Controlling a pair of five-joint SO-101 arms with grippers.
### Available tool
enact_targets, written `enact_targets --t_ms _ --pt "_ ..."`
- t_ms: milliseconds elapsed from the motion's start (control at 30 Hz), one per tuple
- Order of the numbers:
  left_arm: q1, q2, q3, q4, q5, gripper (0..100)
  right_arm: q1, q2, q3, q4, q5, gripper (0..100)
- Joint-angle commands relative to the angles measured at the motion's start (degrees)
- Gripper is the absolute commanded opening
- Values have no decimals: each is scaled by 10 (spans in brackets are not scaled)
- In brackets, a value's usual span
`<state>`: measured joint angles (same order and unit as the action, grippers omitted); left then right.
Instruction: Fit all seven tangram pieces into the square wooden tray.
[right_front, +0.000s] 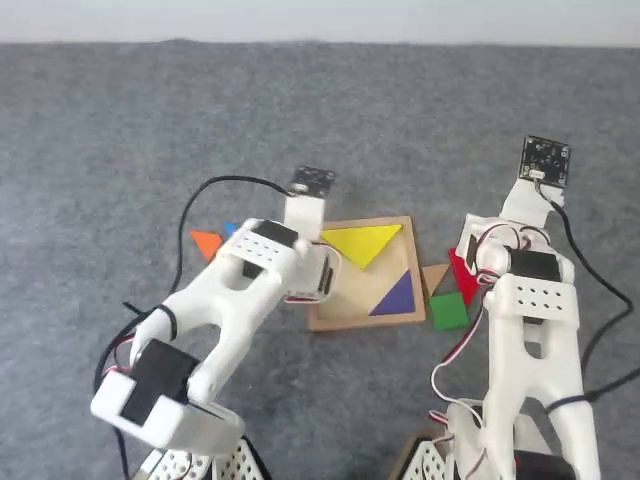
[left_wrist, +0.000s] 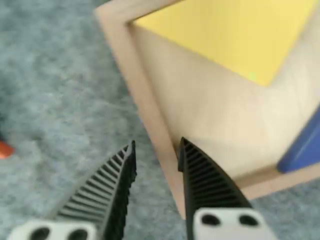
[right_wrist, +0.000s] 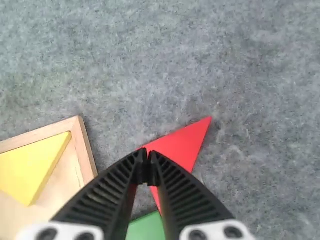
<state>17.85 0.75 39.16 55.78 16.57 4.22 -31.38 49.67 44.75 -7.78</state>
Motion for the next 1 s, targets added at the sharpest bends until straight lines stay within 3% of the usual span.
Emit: enact_targets --t_ms 0,200,567,967 --pt "-24 -3 -25 5 8 136 3 -22 -4 -15 -2 8" --pt "-29 -1 -36 -17 7 25 3 -22 -4 -14 -4 8" --pt "-120 112 -146 52 40 11 3 -21 -4 -12 -4 8" --pt "-142 25 -76 57 -14 12 3 -20 -3 -14 -4 8"
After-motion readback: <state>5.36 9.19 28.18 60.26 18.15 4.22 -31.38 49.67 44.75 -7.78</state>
